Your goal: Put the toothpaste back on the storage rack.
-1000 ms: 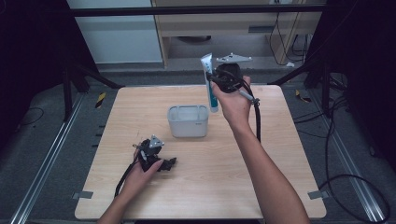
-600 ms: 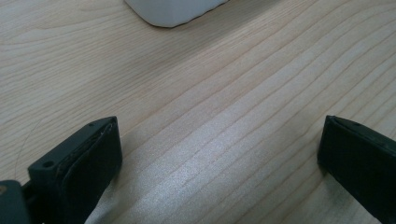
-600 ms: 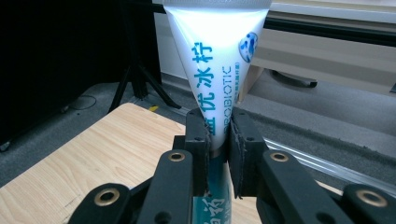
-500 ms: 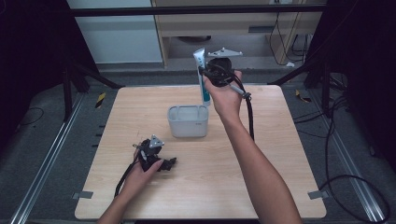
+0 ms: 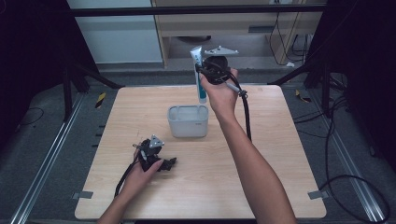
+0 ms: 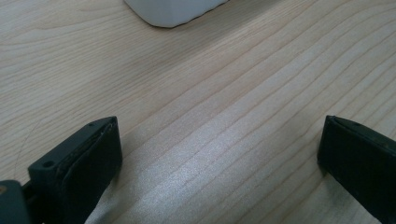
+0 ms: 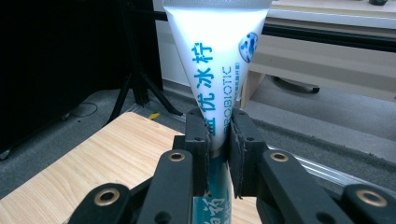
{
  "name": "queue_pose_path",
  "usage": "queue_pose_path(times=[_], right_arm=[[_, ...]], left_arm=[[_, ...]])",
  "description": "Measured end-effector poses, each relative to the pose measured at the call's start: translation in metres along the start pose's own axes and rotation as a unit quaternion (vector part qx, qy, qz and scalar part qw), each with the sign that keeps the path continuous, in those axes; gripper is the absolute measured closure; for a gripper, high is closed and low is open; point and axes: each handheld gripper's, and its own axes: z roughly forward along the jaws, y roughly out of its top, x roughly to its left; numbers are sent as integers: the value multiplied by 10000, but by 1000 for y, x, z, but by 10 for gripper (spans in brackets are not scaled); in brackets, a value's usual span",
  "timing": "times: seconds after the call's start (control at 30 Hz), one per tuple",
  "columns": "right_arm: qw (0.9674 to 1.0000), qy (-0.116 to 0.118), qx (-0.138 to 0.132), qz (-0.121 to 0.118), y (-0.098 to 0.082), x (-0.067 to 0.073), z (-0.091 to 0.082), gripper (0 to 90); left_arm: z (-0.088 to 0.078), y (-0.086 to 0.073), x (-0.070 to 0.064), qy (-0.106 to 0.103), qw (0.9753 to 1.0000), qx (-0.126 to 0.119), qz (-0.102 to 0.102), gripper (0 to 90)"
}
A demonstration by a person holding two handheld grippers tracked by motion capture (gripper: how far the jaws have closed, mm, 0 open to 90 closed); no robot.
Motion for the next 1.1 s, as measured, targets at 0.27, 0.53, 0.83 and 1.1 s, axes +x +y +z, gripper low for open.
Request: queue_pose_path(times=[0.27, 0.53, 0.83, 1.1], right_arm=[[9999, 61, -78, 47, -2, 7, 6, 793], [9998, 136, -105, 35, -6, 15, 12, 793], [9996, 234, -105, 69, -19, 23, 18, 793], [9995, 294, -73, 129, -28, 27, 21, 792]], left_arm=[[0, 0, 0, -1, 10000, 1, 0, 0], [0, 0, 0, -1, 10000, 0, 3, 0], [0, 0, 0, -3, 10000, 0, 4, 0], [0, 0, 0, -3, 10000, 0, 4, 0]])
